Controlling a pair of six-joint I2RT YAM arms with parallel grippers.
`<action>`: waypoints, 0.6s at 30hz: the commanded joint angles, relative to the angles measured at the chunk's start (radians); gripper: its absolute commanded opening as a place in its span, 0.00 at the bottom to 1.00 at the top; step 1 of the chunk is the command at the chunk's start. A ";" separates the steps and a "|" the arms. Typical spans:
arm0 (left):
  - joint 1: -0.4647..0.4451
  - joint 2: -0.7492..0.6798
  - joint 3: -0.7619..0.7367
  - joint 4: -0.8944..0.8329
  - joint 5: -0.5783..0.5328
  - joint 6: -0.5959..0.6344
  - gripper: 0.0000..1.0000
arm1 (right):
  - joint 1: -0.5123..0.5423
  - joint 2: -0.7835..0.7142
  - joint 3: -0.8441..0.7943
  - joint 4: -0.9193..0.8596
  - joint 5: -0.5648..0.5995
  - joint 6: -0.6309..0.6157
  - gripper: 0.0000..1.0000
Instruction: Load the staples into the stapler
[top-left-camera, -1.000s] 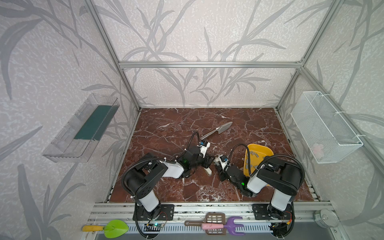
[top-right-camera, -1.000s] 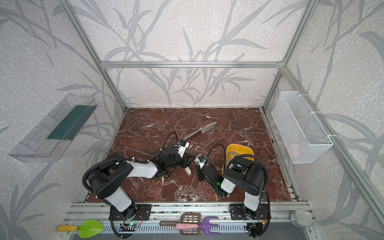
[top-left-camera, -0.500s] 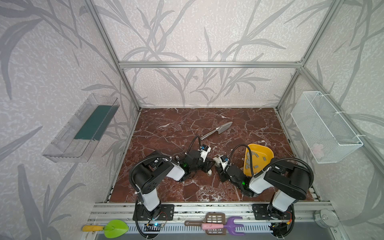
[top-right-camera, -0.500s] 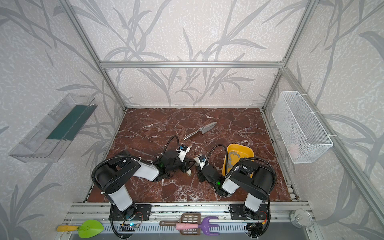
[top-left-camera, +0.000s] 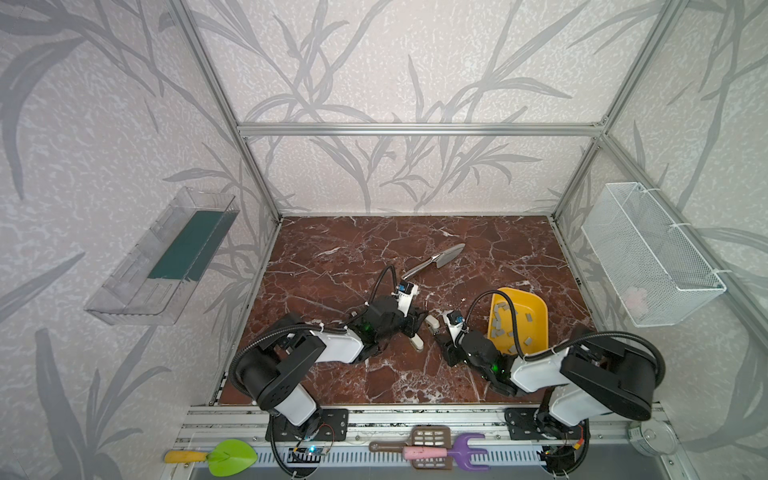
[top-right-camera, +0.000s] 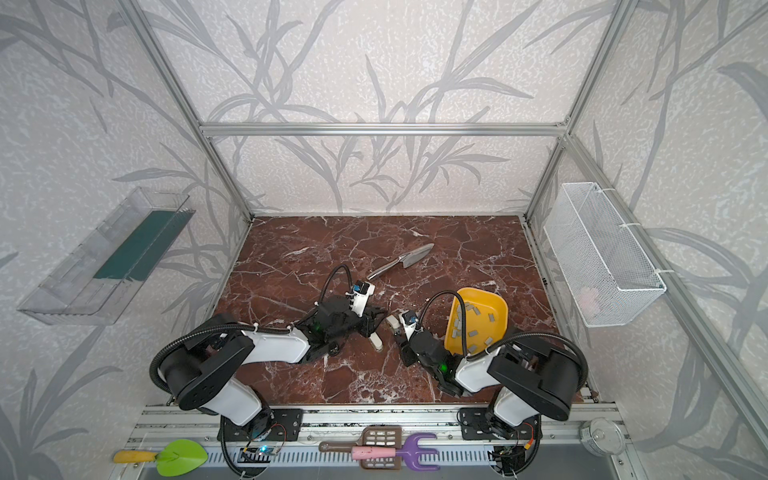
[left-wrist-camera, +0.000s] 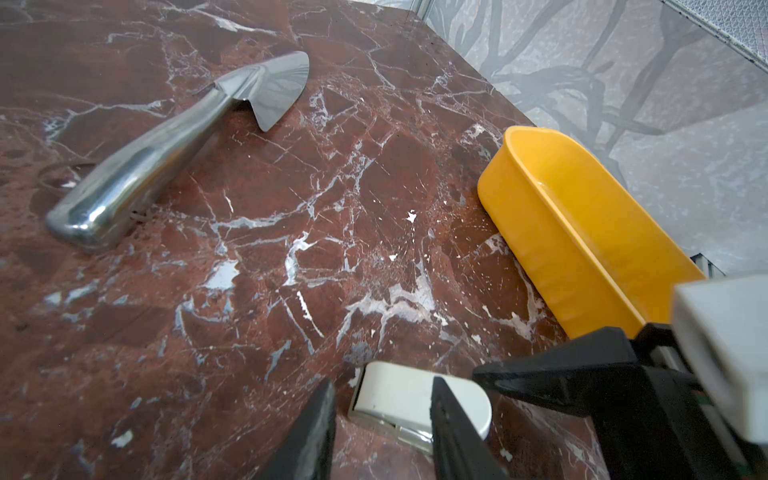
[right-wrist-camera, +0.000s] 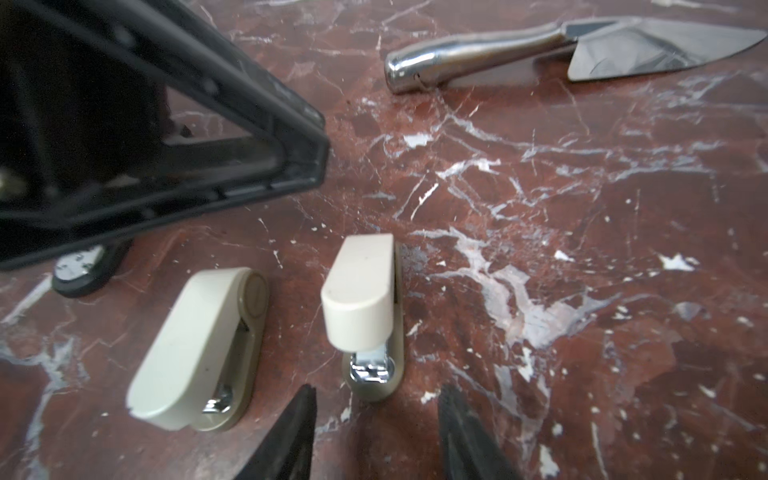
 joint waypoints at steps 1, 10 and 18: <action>-0.004 0.036 0.053 -0.044 -0.023 0.021 0.38 | 0.008 -0.137 0.008 -0.160 0.006 -0.012 0.48; -0.003 0.099 0.050 0.004 -0.011 0.014 0.37 | 0.008 -0.211 0.104 -0.284 0.022 -0.030 0.42; -0.004 0.129 0.033 0.052 0.019 0.019 0.36 | -0.005 -0.089 0.202 -0.287 0.042 -0.039 0.41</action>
